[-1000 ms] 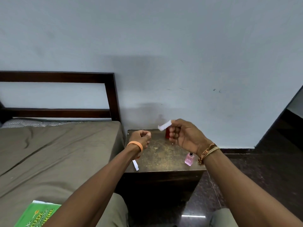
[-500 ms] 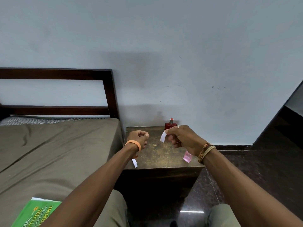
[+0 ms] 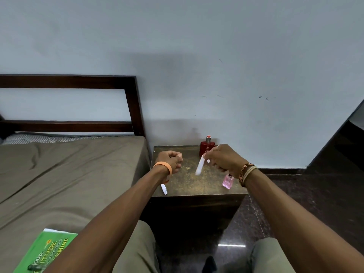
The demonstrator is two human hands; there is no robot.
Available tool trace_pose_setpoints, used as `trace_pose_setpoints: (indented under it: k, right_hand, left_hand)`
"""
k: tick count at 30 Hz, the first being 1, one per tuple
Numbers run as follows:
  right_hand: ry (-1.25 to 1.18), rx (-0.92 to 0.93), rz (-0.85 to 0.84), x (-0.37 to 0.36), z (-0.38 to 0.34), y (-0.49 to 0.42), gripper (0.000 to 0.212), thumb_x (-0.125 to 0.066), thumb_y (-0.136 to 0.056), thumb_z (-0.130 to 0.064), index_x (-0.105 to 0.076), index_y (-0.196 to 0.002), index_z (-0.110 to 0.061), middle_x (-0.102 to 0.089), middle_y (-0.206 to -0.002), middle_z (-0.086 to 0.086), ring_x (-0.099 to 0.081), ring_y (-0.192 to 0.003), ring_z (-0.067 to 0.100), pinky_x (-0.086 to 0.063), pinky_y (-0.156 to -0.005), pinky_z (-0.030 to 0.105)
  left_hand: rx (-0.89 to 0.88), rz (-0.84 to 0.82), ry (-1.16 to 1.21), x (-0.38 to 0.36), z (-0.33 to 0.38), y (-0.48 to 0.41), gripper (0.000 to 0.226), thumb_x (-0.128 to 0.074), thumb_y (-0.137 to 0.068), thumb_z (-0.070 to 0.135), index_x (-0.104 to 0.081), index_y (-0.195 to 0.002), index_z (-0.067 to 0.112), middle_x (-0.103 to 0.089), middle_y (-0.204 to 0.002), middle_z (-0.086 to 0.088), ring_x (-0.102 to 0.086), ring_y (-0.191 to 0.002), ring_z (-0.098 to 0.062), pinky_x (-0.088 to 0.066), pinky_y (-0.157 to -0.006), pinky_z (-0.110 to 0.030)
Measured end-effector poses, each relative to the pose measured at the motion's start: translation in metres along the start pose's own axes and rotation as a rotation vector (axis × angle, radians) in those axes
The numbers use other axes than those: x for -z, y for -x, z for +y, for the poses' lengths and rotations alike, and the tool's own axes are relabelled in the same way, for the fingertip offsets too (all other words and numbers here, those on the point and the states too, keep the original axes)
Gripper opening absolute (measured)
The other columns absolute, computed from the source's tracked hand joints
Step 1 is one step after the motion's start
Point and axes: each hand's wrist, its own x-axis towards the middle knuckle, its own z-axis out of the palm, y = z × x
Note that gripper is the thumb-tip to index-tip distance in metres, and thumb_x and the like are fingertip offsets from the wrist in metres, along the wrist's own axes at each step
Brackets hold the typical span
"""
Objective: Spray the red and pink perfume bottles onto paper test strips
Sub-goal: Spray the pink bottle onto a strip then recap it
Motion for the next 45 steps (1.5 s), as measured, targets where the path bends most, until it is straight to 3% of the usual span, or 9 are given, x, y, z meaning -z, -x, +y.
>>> trace_pose_setpoints:
  k: [4,8,18,22,27,31,35,39,45]
  right_hand:
    - [-0.460,-0.042,-0.145,0.003,-0.001,-0.003,0.010,-0.066,-0.090,-0.019,-0.066,-0.085,-0.010,-0.049,-0.057,-0.001,-0.039,-0.045,0.010,-0.034,-0.043,0.022]
    - [0.132,0.005,0.110,0.001,0.008,-0.005,0.015,-0.062,-0.090,-0.014,-0.068,-0.080,-0.005,-0.048,-0.057,0.001,-0.036,-0.045,0.010,-0.029,-0.043,0.023]
    - [0.017,0.045,0.029,0.004,0.004,-0.002,0.017,-0.061,-0.092,-0.014,-0.071,-0.082,-0.006,-0.055,-0.064,0.003,-0.045,-0.049,0.009,-0.037,-0.048,0.022]
    - [-0.487,-0.012,-0.301,0.009,-0.010,0.001,0.011,-0.067,-0.088,-0.020,-0.071,-0.080,-0.013,-0.057,-0.064,0.000,-0.049,-0.051,0.011,-0.044,-0.049,0.024]
    - [0.071,0.046,0.002,-0.002,-0.009,0.001,0.018,-0.062,-0.090,-0.015,-0.069,-0.074,-0.010,-0.049,-0.062,0.003,-0.039,-0.047,0.010,-0.031,-0.045,0.023]
    - [-0.388,0.019,-0.201,0.004,-0.019,-0.001,0.019,-0.067,-0.088,-0.020,-0.069,-0.070,-0.015,-0.054,-0.060,0.000,-0.045,-0.048,0.011,-0.039,-0.045,0.023]
    - [0.089,0.003,-0.009,-0.001,-0.014,-0.001,0.015,-0.065,-0.088,-0.014,-0.070,-0.078,-0.004,-0.050,-0.063,0.006,-0.038,-0.045,0.011,-0.029,-0.043,0.022]
    - [-0.376,-0.013,-0.263,0.000,-0.015,0.000,0.026,-0.066,-0.089,-0.021,-0.069,-0.064,-0.018,-0.055,-0.060,0.000,-0.045,-0.047,0.010,-0.039,-0.046,0.023]
    - [-0.129,0.068,-0.087,0.000,-0.011,-0.003,0.029,-0.067,-0.088,-0.017,-0.068,-0.058,-0.016,-0.053,-0.059,0.003,-0.042,-0.045,0.010,-0.033,-0.045,0.022]
  left_hand:
    - [0.006,-0.014,0.014,-0.001,0.002,0.000,0.007,-0.059,-0.092,0.016,-0.063,-0.089,0.012,-0.067,-0.079,-0.005,-0.057,-0.058,-0.012,-0.048,-0.043,-0.018]
    - [0.010,-0.013,0.014,-0.002,0.004,0.001,0.006,-0.059,-0.092,0.016,-0.063,-0.090,0.011,-0.067,-0.078,-0.005,-0.056,-0.058,-0.012,-0.046,-0.041,-0.017]
    - [0.020,-0.019,-0.011,0.001,0.004,-0.002,0.007,-0.061,-0.091,0.019,-0.064,-0.085,0.015,-0.070,-0.079,-0.004,-0.061,-0.060,-0.012,-0.047,-0.043,-0.018]
    - [0.031,-0.018,-0.004,0.003,0.002,-0.004,0.006,-0.062,-0.091,0.018,-0.063,-0.086,0.014,-0.069,-0.082,-0.006,-0.060,-0.060,-0.013,-0.048,-0.044,-0.020]
    - [0.028,-0.011,-0.005,0.001,0.002,-0.004,0.007,-0.062,-0.091,0.017,-0.063,-0.085,0.014,-0.069,-0.080,-0.006,-0.060,-0.059,-0.013,-0.049,-0.045,-0.020]
    - [0.007,-0.019,0.015,0.002,0.004,-0.003,0.010,-0.062,-0.091,0.016,-0.062,-0.081,0.016,-0.067,-0.077,-0.004,-0.057,-0.056,-0.012,-0.048,-0.043,-0.018]
    - [0.019,-0.013,-0.001,0.002,0.005,-0.003,0.007,-0.063,-0.090,0.017,-0.063,-0.083,0.015,-0.069,-0.078,-0.005,-0.060,-0.057,-0.012,-0.047,-0.044,-0.020]
    - [0.018,-0.019,0.009,0.000,0.005,-0.003,0.010,-0.063,-0.089,0.014,-0.062,-0.080,0.016,-0.068,-0.072,-0.003,-0.058,-0.051,-0.010,-0.047,-0.041,-0.018]
    - [0.012,-0.032,0.025,0.000,0.012,-0.002,0.009,-0.061,-0.091,0.015,-0.062,-0.082,0.014,-0.067,-0.077,-0.005,-0.057,-0.055,-0.012,-0.048,-0.044,-0.019]
